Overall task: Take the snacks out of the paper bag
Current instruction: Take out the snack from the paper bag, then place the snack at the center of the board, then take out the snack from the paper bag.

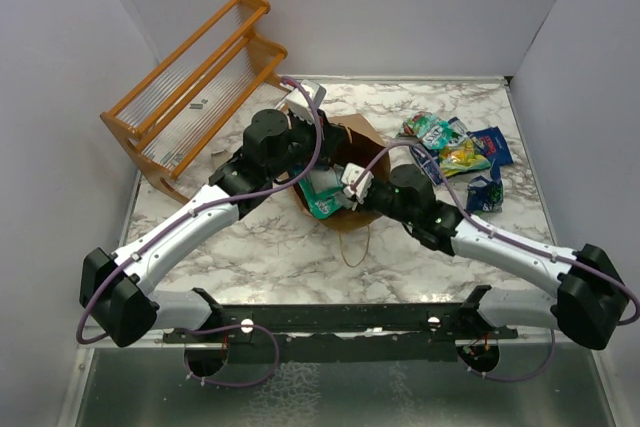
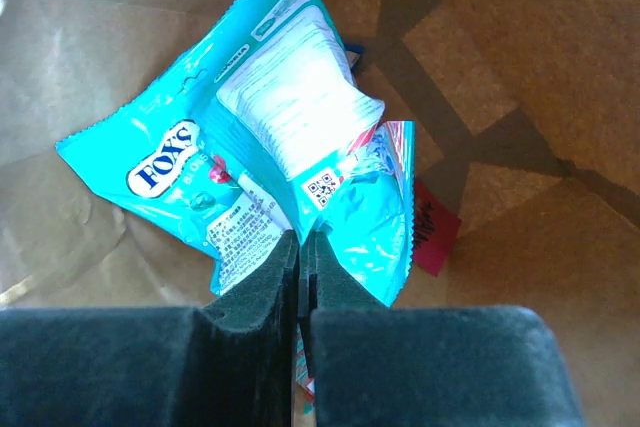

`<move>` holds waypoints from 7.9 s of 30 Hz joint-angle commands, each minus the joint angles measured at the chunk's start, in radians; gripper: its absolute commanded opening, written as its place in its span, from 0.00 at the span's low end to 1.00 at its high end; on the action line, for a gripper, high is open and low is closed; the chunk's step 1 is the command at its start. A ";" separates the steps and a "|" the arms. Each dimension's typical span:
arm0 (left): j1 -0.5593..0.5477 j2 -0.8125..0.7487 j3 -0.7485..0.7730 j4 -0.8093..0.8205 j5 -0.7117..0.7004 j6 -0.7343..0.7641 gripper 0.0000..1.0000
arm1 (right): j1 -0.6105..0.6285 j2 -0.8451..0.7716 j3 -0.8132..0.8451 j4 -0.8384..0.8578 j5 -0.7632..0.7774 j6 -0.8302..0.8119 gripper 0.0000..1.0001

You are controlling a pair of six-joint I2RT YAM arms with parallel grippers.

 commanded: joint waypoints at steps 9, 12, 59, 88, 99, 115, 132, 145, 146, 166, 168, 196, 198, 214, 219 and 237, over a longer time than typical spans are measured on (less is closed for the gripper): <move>0.003 -0.037 -0.003 -0.002 -0.020 0.012 0.00 | 0.006 -0.278 0.025 -0.122 0.019 -0.009 0.02; 0.003 -0.039 -0.004 -0.003 -0.024 0.015 0.00 | 0.006 -0.329 0.072 -0.193 0.032 -0.020 0.02; -0.095 -0.058 -0.087 -0.017 0.225 0.324 0.00 | -0.504 0.301 0.186 0.204 0.805 0.483 0.02; -0.059 -0.102 -0.105 0.012 0.151 0.129 0.00 | -0.534 -0.221 0.062 -0.010 -0.137 0.468 0.79; -0.022 -0.018 0.021 -0.016 0.098 0.084 0.00 | -0.270 -0.459 0.030 -0.193 -0.491 0.165 0.79; 0.008 -0.052 -0.032 -0.004 0.140 0.070 0.00 | 0.076 -0.370 -0.120 -0.025 -0.348 -0.069 0.68; 0.098 -0.114 -0.103 0.054 0.241 0.017 0.00 | 0.160 0.224 -0.070 0.374 0.166 -0.166 0.75; 0.132 -0.119 -0.136 0.189 0.472 -0.075 0.00 | 0.161 0.524 0.080 0.575 0.445 -0.280 0.68; 0.132 -0.120 -0.138 0.190 0.476 -0.076 0.00 | 0.161 0.539 0.089 0.588 0.442 -0.285 0.68; 0.126 -0.112 -0.153 0.214 0.506 -0.104 0.00 | 0.120 0.817 0.303 0.632 0.472 -0.189 0.72; 0.126 -0.117 -0.151 0.200 0.486 -0.091 0.00 | 0.114 0.803 0.289 0.615 0.464 -0.166 0.70; 0.135 -0.103 -0.154 0.178 0.473 -0.055 0.00 | 0.108 0.809 0.271 0.766 0.282 0.031 0.76; 0.135 -0.097 -0.152 0.177 0.478 -0.057 0.00 | 0.108 0.819 0.270 0.788 0.238 0.059 0.76; 0.121 -0.077 -0.152 0.197 0.521 -0.085 0.00 | 0.073 0.996 0.522 0.561 0.214 0.080 0.79; 0.114 -0.081 -0.150 0.183 0.506 -0.070 0.00 | 0.059 1.017 0.590 0.442 0.217 0.093 0.76; 0.112 -0.086 -0.151 0.157 0.457 -0.051 0.00 | 0.037 0.999 0.603 0.336 0.176 0.084 0.19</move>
